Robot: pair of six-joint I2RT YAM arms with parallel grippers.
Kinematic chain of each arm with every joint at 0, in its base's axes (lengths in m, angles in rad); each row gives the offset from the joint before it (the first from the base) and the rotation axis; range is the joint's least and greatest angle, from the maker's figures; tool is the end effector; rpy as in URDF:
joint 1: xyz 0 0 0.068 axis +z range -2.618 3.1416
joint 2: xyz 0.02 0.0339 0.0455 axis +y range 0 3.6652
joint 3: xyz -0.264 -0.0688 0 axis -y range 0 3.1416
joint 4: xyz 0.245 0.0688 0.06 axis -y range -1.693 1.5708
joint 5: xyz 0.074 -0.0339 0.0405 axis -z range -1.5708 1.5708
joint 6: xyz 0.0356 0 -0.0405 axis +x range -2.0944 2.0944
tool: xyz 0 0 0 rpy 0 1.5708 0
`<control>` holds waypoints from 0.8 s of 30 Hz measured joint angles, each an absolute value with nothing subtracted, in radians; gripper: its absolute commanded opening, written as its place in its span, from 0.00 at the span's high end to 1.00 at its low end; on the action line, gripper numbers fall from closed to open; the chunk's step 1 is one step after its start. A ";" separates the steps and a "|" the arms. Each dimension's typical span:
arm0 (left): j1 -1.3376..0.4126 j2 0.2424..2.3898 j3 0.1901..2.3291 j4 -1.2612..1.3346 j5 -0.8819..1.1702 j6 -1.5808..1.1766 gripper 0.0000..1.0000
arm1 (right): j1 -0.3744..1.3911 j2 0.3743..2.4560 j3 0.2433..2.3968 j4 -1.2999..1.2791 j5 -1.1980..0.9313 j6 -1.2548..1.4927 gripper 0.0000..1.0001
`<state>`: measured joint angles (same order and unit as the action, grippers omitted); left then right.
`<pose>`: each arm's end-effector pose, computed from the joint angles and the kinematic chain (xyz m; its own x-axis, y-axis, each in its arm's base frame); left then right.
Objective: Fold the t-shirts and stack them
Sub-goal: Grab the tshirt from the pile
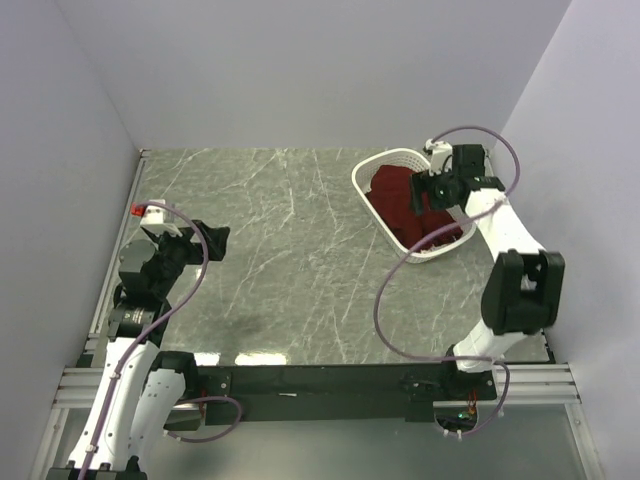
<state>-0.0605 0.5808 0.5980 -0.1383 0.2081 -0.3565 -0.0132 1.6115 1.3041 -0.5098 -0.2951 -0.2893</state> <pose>0.1505 -0.0165 0.3094 -0.2051 -0.3297 -0.9216 0.2052 0.9062 -0.3698 0.3565 0.0056 0.2815 -0.6457 -0.2645 -0.7163 -0.3866 0.9222 0.0081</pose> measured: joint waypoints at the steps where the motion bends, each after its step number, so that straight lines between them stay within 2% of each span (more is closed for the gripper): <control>1: -0.060 0.583 0.598 -0.138 0.210 -0.356 0.00 | -0.013 1.649 1.335 -0.508 -0.271 -0.271 0.12; 6: -0.060 0.616 0.598 -0.139 0.223 -0.356 0.01 | -0.011 1.813 1.449 -0.503 -0.194 -0.191 0.15; 9: -0.060 0.637 0.598 -0.140 0.231 -0.356 0.00 | -0.010 1.934 1.554 -0.511 -0.143 -0.141 0.25; 10: -0.060 0.639 0.598 -0.140 0.233 -0.356 0.01 | -0.010 1.971 1.579 -0.508 -0.132 -0.128 0.36; 14: -0.060 0.636 0.598 -0.137 0.241 -0.356 0.01 | -0.006 2.049 1.618 -0.538 -0.120 -0.095 0.55; 17: -0.060 0.638 0.598 -0.139 0.245 -0.356 0.01 | 0.003 2.070 1.648 -0.571 -0.134 -0.091 0.95; 18: -0.060 0.638 0.598 -0.139 0.247 -0.356 0.01 | 0.006 2.070 1.653 -0.582 -0.145 -0.088 1.00; 21: -0.060 0.636 0.598 -0.138 0.249 -0.356 0.00 | 0.014 2.031 1.636 -0.579 -0.168 -0.090 1.00; 24: -0.060 0.633 0.598 -0.138 0.250 -0.356 0.01 | 0.048 1.869 1.499 -0.537 -0.170 -0.109 1.00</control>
